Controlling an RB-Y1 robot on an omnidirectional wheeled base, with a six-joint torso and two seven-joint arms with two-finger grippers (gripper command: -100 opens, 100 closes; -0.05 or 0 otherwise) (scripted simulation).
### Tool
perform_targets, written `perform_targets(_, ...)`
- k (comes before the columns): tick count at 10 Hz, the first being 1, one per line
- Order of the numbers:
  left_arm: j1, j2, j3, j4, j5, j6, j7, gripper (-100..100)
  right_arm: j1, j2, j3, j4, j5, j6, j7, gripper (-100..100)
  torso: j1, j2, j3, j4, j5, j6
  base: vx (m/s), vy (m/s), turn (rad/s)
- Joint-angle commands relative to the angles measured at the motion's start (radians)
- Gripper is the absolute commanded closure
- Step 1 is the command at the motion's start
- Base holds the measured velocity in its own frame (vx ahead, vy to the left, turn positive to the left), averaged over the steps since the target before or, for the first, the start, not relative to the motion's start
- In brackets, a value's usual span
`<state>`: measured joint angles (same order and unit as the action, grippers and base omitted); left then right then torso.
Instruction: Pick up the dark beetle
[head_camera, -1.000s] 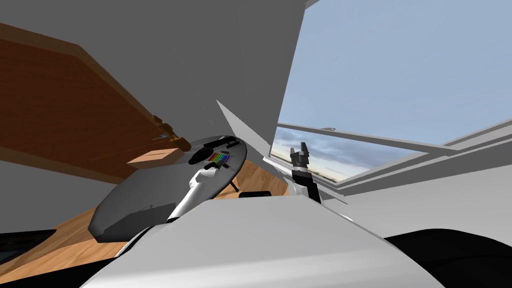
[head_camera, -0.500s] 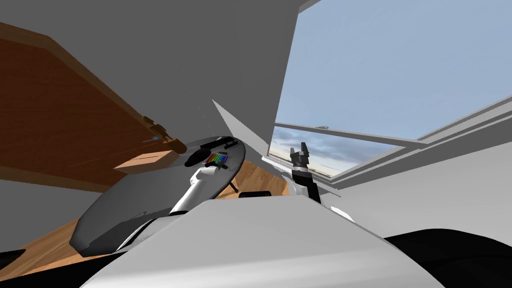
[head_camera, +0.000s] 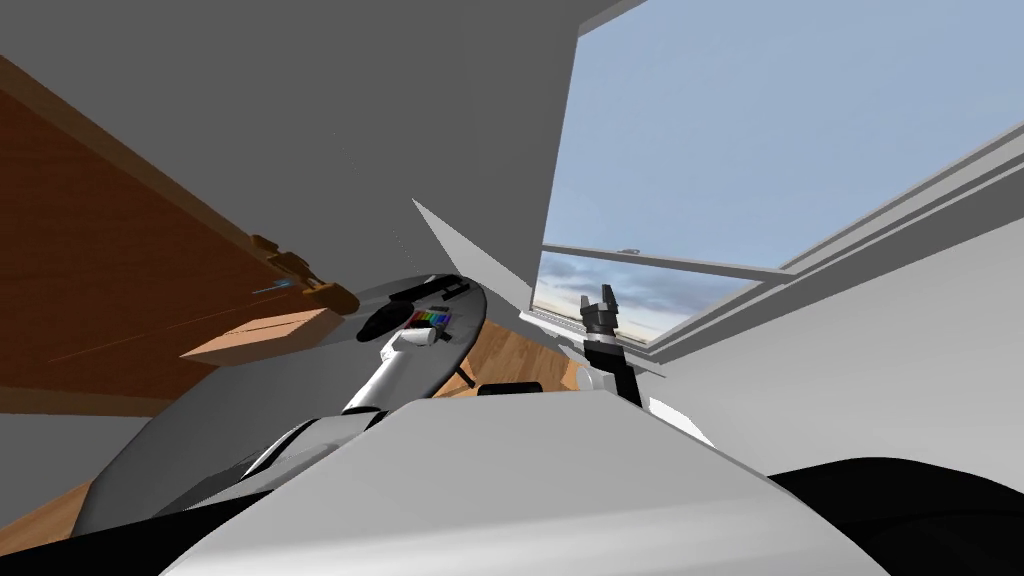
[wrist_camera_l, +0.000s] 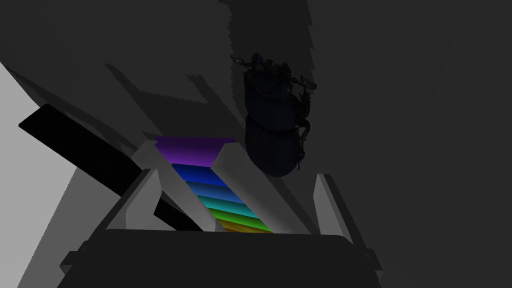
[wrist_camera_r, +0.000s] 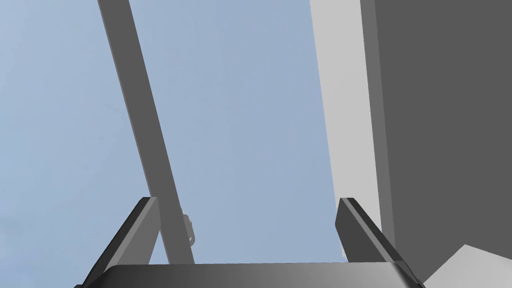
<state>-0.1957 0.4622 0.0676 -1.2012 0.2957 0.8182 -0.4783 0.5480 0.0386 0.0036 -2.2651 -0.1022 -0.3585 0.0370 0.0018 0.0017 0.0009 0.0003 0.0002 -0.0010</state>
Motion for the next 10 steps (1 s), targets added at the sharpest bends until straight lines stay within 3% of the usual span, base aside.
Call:
perform_targets(1, -0.011, 0.003, -0.002, 0.017, 0.005, 0.029, 0.004, -100, 0.000, 0.000, 0.000, 0.000, 0.000, 0.000, 0.000, 0, 0.000, 0.000, 0.000, 0.000, 0.000, 0.000, -0.019, 0.024, -0.054)
perform_targets(7, -0.089, 0.050, -0.012, 0.131, 0.061, 0.178, 0.015, -100, 0.000, 0.000, 0.000, 0.000, 0.000, 0.000, 0.000, 0, 0.000, 0.000, 0.000, 0.000, 0.000, -0.001, -0.017, 0.021, -0.105)
perform_targets(8, -0.082, 0.046, -0.010, 0.116, 0.055, 0.163, 0.015, -100, 0.000, 0.000, 0.000, 0.000, 0.000, 0.000, 0.000, 0, -0.001, 0.000, 0.000, 0.000, 0.000, -0.001, -0.008, 0.008, -0.020)
perform_targets(9, -0.083, 0.046, -0.011, 0.118, 0.056, 0.169, 0.015, 0, 0.000, 0.000, 0.000, 0.000, 0.000, 0.000, 0.000, 0, -0.001, -0.001, 0.000, 0.000, 0.000, -0.001, 0.000, 0.000, 0.000)
perform_targets(10, -0.049, 0.040, -0.021, 0.098, 0.069, 0.145, -0.013, -100, 0.000, 0.000, 0.000, 0.000, 0.000, 0.000, 0.000, 0, -0.002, -0.001, -0.001, 0.000, 0.000, -0.001, 0.090, -0.010, 0.201)
